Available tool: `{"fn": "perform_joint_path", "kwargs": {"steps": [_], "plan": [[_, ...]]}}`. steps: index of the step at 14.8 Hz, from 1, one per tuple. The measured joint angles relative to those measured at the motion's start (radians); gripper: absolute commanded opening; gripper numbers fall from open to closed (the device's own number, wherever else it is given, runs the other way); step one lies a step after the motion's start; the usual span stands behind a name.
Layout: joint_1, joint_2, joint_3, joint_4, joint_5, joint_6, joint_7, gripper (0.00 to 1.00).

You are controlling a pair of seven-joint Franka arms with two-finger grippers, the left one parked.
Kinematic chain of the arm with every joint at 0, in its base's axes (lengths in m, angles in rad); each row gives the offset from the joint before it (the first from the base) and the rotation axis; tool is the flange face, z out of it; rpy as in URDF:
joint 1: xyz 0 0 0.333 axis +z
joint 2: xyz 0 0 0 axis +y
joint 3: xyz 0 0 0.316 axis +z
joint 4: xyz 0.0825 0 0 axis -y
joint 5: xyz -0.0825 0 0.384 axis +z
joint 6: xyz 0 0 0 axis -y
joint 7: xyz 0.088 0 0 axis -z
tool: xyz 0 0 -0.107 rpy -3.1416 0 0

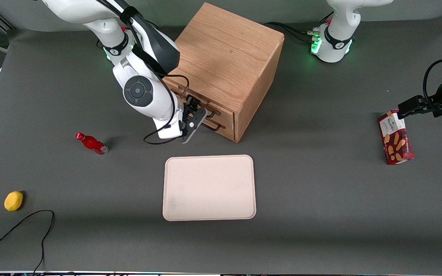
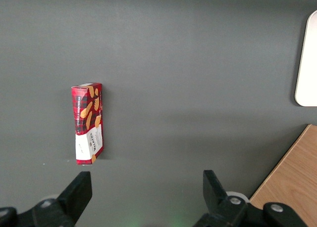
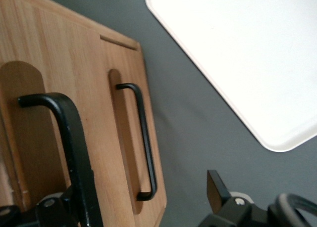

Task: Open upper drawer
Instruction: 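Pull the upper drawer outward by its handle with the right gripper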

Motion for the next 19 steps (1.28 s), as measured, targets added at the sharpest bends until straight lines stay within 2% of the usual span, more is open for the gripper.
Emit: {"fn": "perform_joint_path", "kwargs": {"steps": [10, 14, 19], "plan": [[-0.014, 0.000, -0.164, 0.066, -0.008, 0.023, -0.156, 1.00], [-0.015, 0.000, -0.203, 0.068, -0.008, 0.098, -0.159, 1.00], [-0.014, 0.000, -0.235, 0.068, -0.009, 0.106, -0.194, 1.00]]}}
